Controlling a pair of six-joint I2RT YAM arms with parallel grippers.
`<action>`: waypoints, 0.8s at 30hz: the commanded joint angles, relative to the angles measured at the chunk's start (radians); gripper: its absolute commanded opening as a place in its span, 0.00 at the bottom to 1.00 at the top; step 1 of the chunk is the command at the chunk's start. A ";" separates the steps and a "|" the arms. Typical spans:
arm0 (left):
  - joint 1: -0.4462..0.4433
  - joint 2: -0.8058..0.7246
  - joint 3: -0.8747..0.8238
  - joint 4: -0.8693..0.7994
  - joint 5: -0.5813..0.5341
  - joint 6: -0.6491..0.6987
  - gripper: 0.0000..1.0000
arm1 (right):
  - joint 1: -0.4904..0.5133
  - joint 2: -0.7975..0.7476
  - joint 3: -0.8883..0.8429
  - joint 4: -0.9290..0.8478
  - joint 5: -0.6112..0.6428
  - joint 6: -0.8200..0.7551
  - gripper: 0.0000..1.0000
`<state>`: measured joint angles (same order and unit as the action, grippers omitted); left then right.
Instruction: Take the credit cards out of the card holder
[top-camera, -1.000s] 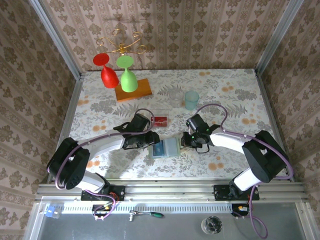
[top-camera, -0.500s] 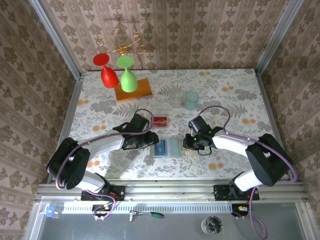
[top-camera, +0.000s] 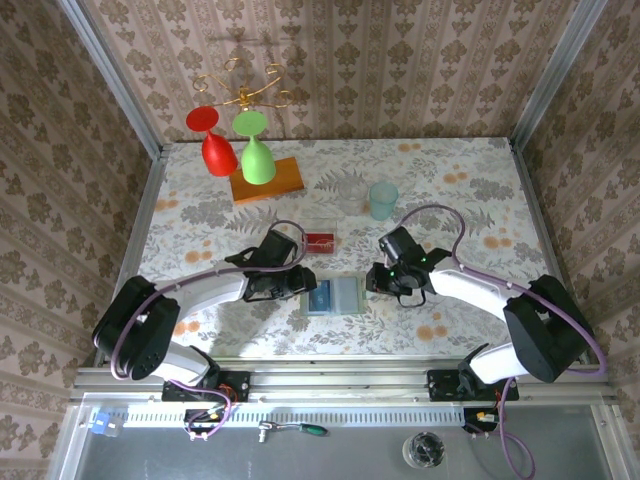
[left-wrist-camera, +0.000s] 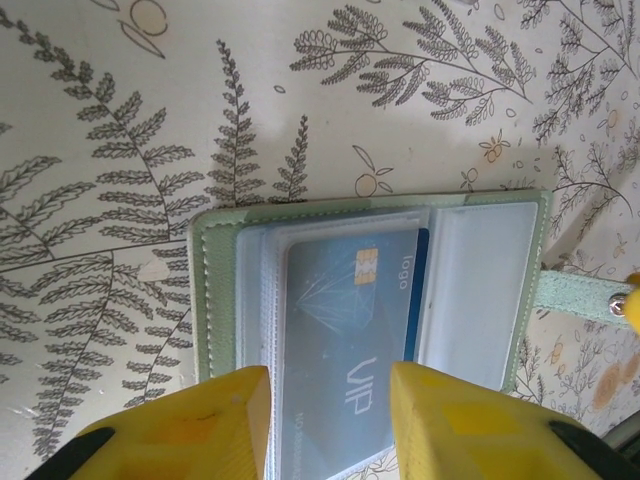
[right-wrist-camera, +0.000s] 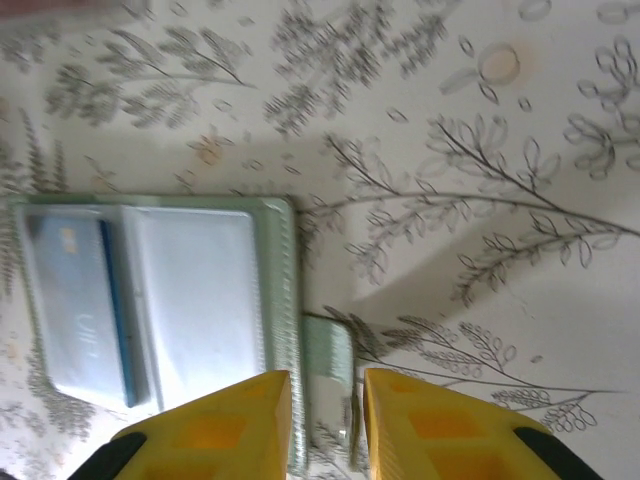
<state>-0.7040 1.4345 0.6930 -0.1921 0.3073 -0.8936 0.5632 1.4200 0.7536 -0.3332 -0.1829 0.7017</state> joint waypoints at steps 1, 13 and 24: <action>0.012 -0.035 -0.019 0.006 0.010 0.022 0.37 | 0.020 -0.009 0.062 -0.051 0.030 -0.016 0.28; 0.023 -0.074 -0.085 0.073 0.035 0.006 0.29 | 0.172 0.160 0.215 -0.009 0.018 0.041 0.29; 0.023 -0.047 -0.087 0.120 0.073 0.010 0.12 | 0.213 0.264 0.221 0.103 -0.054 0.112 0.29</action>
<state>-0.6853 1.3827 0.6086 -0.0967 0.3531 -0.8936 0.7708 1.6676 0.9531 -0.2733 -0.2085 0.7788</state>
